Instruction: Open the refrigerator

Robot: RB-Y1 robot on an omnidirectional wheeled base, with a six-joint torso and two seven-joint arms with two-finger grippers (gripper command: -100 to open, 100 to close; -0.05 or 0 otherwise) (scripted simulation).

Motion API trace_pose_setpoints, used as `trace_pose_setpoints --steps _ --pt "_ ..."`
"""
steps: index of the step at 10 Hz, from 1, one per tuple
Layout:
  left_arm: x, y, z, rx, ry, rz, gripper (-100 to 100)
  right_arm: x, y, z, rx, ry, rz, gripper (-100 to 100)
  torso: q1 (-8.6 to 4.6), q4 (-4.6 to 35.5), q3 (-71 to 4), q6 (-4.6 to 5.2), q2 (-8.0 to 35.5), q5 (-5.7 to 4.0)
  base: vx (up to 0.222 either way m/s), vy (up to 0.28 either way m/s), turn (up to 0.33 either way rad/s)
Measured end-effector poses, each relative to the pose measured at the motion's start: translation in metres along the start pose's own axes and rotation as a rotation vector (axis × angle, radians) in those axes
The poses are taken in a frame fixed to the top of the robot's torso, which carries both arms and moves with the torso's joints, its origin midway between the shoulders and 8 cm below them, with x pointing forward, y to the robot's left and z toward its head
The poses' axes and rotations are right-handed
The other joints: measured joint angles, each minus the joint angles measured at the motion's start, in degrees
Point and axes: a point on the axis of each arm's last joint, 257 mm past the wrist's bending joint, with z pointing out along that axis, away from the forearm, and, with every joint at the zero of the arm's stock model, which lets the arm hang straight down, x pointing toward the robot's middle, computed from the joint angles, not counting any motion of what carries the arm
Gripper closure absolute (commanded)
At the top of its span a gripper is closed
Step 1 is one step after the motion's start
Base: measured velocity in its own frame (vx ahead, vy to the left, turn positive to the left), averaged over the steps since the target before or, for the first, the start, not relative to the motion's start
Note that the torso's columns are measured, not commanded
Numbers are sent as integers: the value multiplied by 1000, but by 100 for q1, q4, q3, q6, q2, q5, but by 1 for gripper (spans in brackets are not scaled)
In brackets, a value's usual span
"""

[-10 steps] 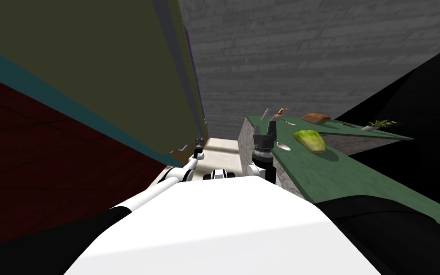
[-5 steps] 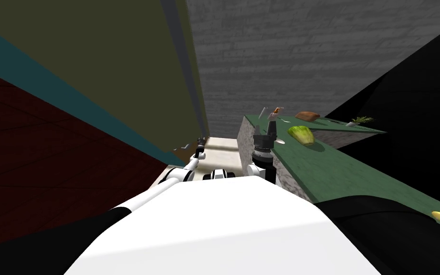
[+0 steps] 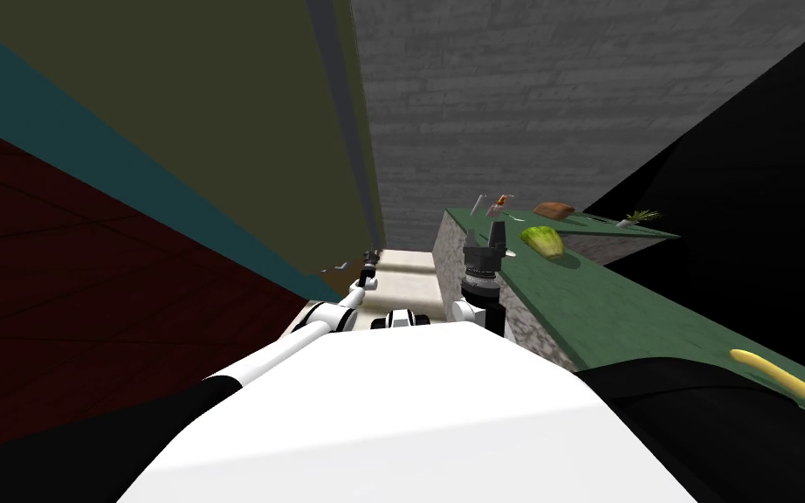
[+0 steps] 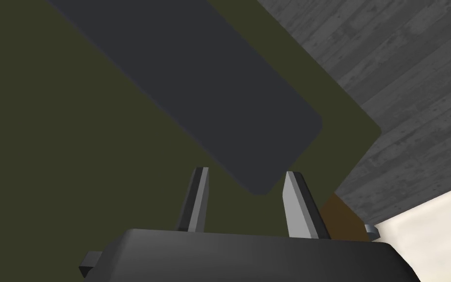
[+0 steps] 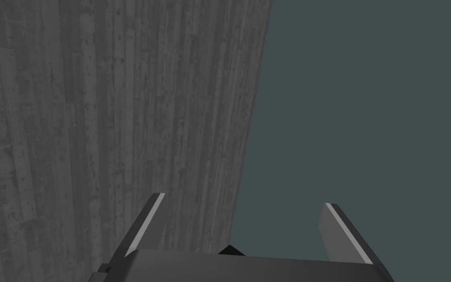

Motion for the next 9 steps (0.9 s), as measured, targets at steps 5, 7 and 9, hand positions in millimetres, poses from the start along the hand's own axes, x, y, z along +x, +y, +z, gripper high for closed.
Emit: trace_pose_setpoints --steps 5,7,9 --pt "34 27 0 -66 73 -29 100 0 0 0 0 0 0 0 10 0 9 27 14 9 -193 182 -129" --pt "50 33 9 -86 99 -36 -100 0 0 0 0 0 0 0 -14 -27 -10 24 -19 8 -95 43 13" --pt "48 36 16 -107 79 -33 -100 0 0 0 0 0 0 0 -29 -25 -47 45 -77 4 -20 -35 39"
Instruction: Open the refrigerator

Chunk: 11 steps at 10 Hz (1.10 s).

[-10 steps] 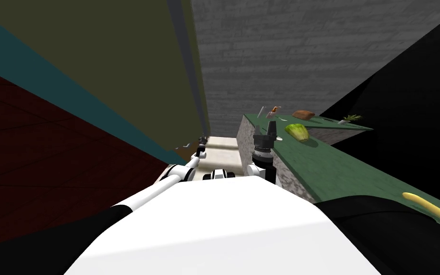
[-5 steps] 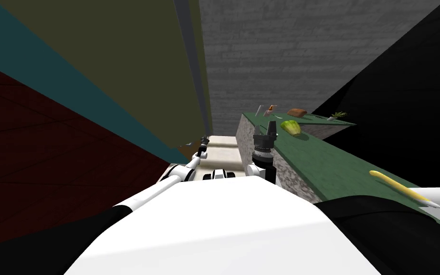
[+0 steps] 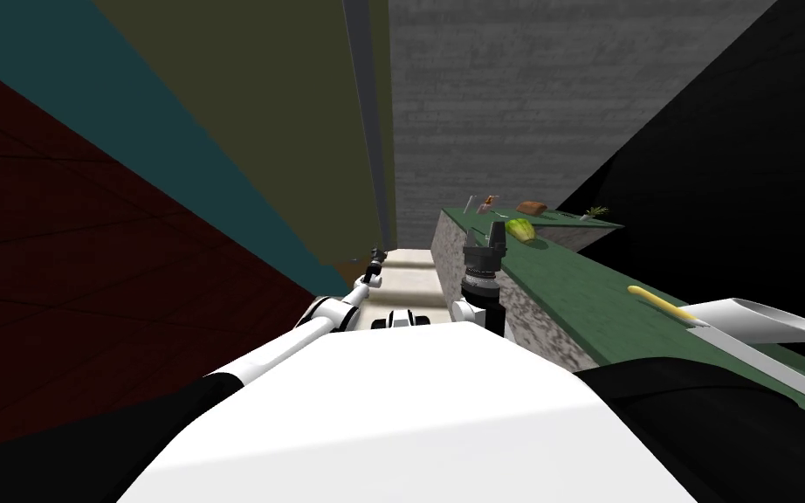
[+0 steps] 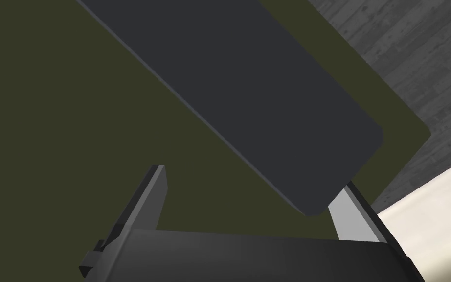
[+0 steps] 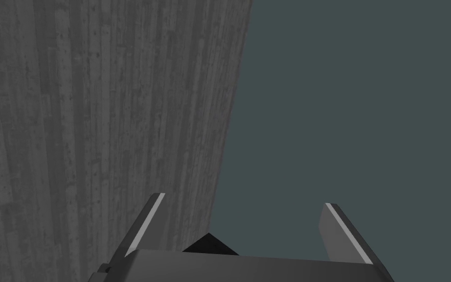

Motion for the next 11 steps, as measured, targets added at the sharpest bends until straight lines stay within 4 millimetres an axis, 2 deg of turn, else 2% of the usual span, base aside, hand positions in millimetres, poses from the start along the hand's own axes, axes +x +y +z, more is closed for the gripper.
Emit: trace_pose_setpoints --steps 3,7,11 --pt "1 -11 14 2 -1 3 -100 0 0 0 0 0 0 0 26 6 45 10 74 12 -9 -4 5" --pt "0 -10 13 -4 -6 3 -100 0 0 0 0 0 0 0 24 1 44 1 73 10 -12 -2 8" --pt "8 -18 33 -15 -8 2 -100 0 0 0 0 0 0 0 17 56 76 3 120 3 -35 1 7"
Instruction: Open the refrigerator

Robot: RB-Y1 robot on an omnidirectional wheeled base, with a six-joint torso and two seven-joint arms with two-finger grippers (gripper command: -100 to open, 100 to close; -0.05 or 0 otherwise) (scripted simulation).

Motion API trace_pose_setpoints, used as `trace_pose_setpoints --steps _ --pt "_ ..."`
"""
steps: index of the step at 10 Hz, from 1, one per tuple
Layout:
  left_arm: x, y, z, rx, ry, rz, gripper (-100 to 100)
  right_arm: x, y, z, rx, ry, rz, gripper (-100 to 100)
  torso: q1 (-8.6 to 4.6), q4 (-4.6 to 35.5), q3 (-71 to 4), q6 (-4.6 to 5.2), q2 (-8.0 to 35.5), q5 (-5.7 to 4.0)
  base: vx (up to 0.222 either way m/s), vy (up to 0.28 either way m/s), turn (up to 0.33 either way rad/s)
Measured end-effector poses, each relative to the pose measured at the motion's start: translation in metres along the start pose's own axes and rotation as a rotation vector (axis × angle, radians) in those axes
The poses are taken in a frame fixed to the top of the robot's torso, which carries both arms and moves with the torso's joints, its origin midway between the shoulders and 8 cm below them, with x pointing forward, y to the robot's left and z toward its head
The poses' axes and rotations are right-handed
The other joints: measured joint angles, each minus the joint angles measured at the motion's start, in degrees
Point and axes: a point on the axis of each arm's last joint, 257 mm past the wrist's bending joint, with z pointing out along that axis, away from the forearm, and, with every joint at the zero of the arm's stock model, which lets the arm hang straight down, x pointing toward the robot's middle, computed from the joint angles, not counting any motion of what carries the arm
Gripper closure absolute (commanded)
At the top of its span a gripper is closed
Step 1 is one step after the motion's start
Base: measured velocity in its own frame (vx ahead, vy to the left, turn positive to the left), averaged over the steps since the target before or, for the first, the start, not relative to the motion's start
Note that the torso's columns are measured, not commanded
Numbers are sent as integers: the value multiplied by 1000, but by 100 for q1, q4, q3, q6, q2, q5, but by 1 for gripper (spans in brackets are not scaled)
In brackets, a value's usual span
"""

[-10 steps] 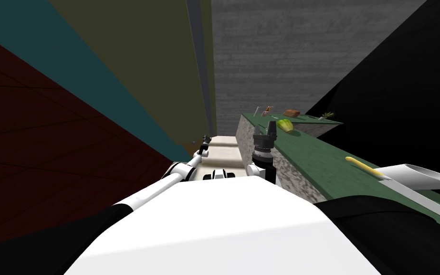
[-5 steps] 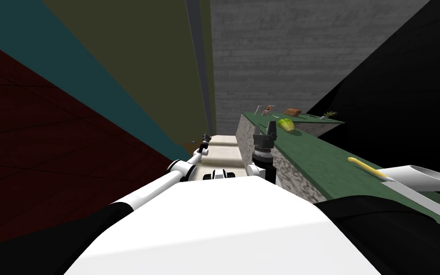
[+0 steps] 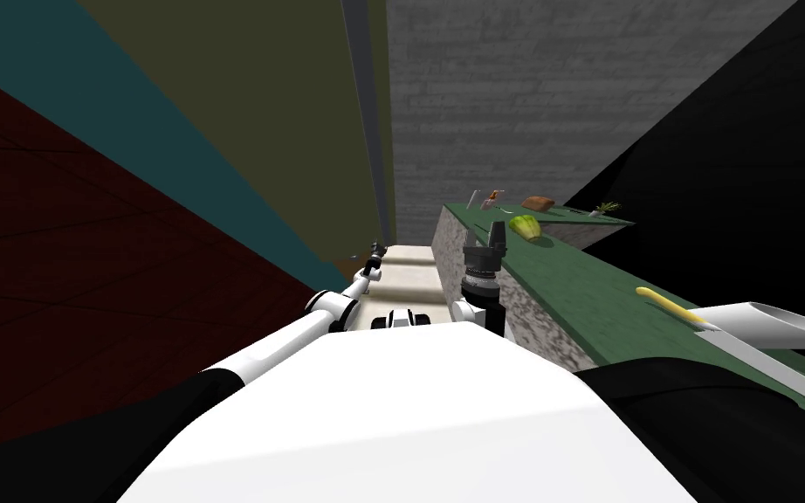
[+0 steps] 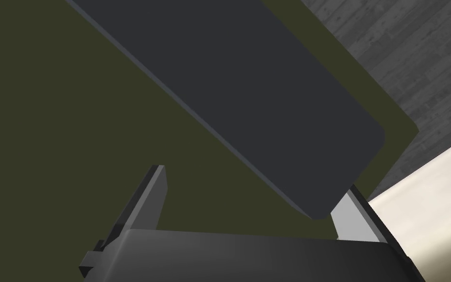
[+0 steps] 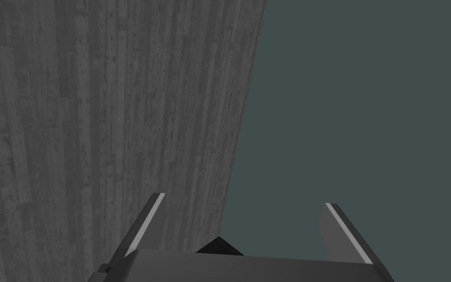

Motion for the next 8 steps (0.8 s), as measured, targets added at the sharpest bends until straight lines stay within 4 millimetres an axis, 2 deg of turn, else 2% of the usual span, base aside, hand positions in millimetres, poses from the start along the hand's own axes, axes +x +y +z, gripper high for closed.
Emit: trace_pose_setpoints --steps 2,3,8 --pt "2 -2 3 0 0 -3 -100 0 0 0 0 0 0 0 0 6 10 1 14 0 6 1 1" --pt "-1 2 0 -7 -8 -1 0 0 0 0 0 0 0 0 6 -18 1 -7 1 3 7 1 -2" --pt "-15 15 -10 -39 -40 2 0 0 0 0 0 0 0 0 26 -78 -52 -16 -80 13 0 0 0"
